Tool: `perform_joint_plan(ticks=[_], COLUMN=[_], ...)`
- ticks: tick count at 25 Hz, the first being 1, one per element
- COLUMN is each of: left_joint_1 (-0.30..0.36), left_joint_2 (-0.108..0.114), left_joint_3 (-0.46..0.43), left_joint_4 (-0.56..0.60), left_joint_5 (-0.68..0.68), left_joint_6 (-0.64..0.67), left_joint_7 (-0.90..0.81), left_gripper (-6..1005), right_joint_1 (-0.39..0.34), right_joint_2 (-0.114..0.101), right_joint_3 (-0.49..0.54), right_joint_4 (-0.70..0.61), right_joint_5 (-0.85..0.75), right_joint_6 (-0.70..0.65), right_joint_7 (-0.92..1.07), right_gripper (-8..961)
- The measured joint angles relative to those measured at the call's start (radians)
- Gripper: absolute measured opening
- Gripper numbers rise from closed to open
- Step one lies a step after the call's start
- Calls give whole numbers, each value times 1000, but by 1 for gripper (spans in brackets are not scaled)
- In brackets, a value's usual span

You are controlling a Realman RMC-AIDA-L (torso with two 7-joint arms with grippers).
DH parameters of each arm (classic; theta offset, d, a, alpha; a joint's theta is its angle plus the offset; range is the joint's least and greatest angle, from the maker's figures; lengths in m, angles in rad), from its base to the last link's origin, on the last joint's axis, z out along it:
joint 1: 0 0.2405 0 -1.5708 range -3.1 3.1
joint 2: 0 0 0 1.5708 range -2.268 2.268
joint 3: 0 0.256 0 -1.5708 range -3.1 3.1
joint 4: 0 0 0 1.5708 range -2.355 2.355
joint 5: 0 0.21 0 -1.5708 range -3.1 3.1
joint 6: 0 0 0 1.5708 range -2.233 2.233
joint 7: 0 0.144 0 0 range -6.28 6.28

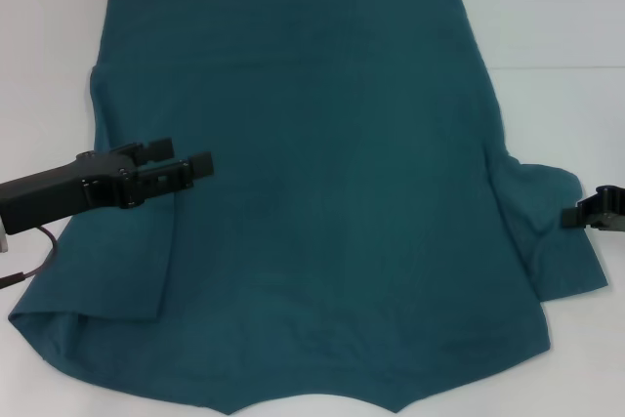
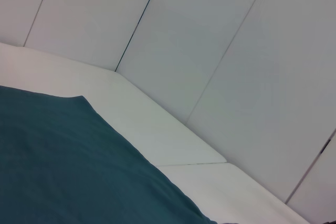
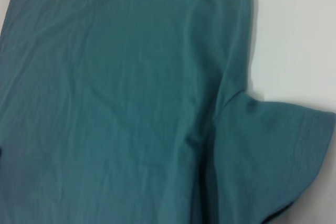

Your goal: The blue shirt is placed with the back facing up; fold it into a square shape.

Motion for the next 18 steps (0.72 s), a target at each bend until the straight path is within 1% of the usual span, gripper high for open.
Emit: perform_joint_plan(ticks=[6,9,12,18], left_joint_1=[2,2,2,3], left_joint_2=[1,1,1,-1], left_joint_3=[0,0,0,-14], left_joint_4=[0,0,0,1], left_joint_5=[-1,-2,-5,-6], left_joint_6=[0,0,2,6], left_joint_7=[0,0,0,0], left_gripper=[904,904,903,903], right_joint_1=[-1,-8,-19,-19], right_joint_2=[1,-1,-8,-35], right_joint_3=[-7,-7,-8,-8], right_joint_4=[-3,-29,-70,-94], right_joint_5=[-4,-13,-21,-23], right_joint_6=[5,4,4,3], right_joint_7=[0,-11,-15,-13], right_gripper=[48,3,3,3])
